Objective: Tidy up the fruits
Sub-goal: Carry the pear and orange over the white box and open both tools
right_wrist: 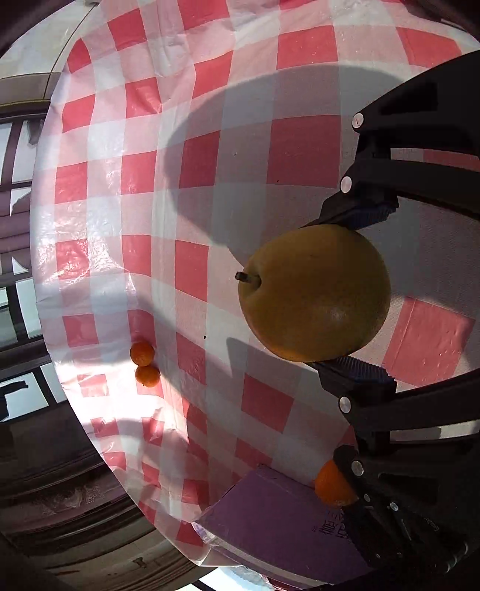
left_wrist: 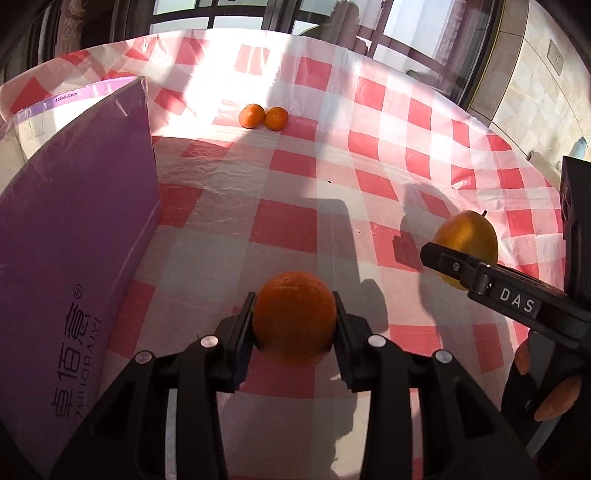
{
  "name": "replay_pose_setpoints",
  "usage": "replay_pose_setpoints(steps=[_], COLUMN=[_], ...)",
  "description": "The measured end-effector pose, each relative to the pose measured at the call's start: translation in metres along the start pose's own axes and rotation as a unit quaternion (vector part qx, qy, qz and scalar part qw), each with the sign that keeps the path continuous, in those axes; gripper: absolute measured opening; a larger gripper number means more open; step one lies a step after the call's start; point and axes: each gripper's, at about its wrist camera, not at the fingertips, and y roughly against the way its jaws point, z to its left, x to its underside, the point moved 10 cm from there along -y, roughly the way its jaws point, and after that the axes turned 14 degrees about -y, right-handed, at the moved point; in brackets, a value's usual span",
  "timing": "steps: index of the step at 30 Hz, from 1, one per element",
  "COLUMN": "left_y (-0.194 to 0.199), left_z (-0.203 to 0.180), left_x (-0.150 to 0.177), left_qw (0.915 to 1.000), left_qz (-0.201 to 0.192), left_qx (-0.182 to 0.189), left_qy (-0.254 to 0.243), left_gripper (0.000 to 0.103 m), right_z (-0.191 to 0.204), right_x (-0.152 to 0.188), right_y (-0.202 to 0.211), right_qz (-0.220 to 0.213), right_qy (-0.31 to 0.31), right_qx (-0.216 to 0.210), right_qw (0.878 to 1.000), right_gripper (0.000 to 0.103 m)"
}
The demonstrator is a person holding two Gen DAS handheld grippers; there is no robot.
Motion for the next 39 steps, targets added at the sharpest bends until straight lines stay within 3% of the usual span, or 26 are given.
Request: replay_pose_setpoints(steps=[6,11,17,22,26,30,35,39], left_y=[0.041,0.081,0.138,0.172,0.174,0.161,0.133,0.095], left_z=[-0.01,-0.007,0.025,0.096,0.155,0.205,0.249,0.259], left_x=[0.025,0.021,-0.013,-0.04,-0.045,-0.033,-0.015,-0.01], left_qw=[0.9992,0.9983,0.9936,0.9921,0.9932,0.9938,0.9841,0.9771], left_qz=[-0.016,-0.046,-0.104,-0.111,-0.08,-0.029,0.049,0.106], left_qx=[-0.019,-0.014,-0.038,-0.058,-0.083,-0.1,-0.142,-0.115], left_qy=[-0.033,-0.033,-0.023,-0.004,-0.017,-0.039,-0.095,-0.144], left_gripper=[0.038,0.038,0.038,0.038,0.038,0.038,0.038,0.038], right_z=[-0.009,0.001,0.07,0.153,0.224,0.282,0.332,0.352], right_x=[0.04,0.054,0.047,0.051,0.068,0.09,0.129,0.167], right_y=[0.048,0.071,0.104,0.126,0.137,0.131,0.108,0.085], right_qz=[-0.017,-0.019,-0.044,-0.048,-0.038,-0.018,0.037,0.091], right_qy=[-0.036,-0.03,0.028,0.101,0.161,0.217,0.277,0.344], right_qx=[-0.029,-0.038,-0.08,-0.129,-0.177,-0.197,-0.213,-0.189], right_qw=[0.999,0.999,0.995,0.985,0.97,0.956,0.936,0.915], right_gripper=[0.058,0.058,0.058,0.058,0.058,0.058,0.058,0.058])
